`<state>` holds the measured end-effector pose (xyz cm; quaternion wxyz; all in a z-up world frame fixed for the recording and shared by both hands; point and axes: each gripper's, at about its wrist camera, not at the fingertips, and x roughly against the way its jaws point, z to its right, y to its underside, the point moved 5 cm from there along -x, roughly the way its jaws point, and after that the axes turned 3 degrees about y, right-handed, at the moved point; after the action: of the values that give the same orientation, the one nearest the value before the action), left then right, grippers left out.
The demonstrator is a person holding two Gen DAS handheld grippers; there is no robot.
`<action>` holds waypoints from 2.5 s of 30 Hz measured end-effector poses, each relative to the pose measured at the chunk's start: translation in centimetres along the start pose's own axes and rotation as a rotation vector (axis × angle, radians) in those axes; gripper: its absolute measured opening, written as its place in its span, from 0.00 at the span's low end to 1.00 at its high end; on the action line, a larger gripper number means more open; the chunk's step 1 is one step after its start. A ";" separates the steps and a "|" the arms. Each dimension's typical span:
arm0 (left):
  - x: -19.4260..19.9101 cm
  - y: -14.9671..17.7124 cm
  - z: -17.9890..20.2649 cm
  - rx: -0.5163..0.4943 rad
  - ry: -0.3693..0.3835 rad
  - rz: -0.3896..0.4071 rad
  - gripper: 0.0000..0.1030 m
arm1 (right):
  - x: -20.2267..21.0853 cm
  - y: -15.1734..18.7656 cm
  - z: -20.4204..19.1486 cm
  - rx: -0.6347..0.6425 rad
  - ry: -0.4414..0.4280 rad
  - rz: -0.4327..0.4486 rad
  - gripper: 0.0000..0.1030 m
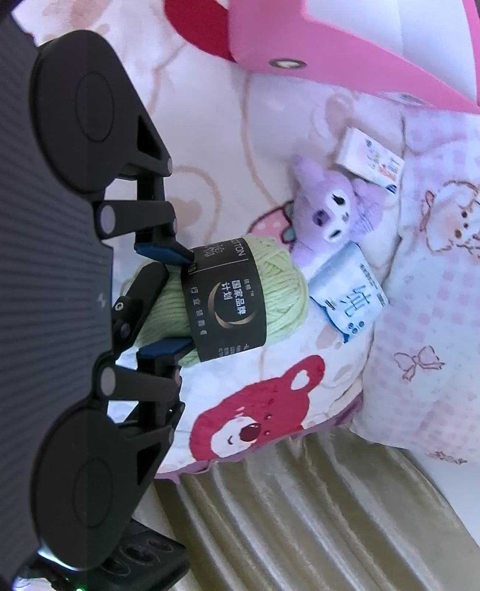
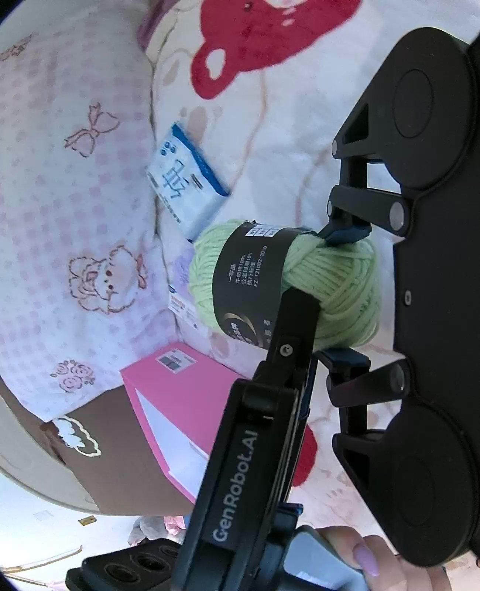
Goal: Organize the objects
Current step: 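Lift the yarn ball with the left gripper and carry it toward the pink box, then lower the yarn ball into the pink box with the left gripper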
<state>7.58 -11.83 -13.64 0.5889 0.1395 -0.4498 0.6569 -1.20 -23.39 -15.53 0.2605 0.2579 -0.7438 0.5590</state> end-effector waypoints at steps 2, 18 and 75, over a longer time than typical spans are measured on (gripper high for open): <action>0.5 0.4 -0.4 0.004 -0.001 -0.011 0.40 | 0.1 0.4 -0.7 -0.007 -0.008 -0.012 0.59; 7.9 2.3 -3.4 0.039 0.006 -0.056 0.40 | 2.4 1.2 -8.4 0.010 -0.051 -0.063 0.59; 20.6 -14.5 -14.5 0.002 -0.319 0.048 0.41 | -8.8 -15.0 -23.1 0.042 -0.296 -0.066 0.57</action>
<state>20.14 11.02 -0.80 0.4939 0.2319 -0.5401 0.6408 17.61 -3.90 -5.51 0.1606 0.3674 -0.7533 0.5213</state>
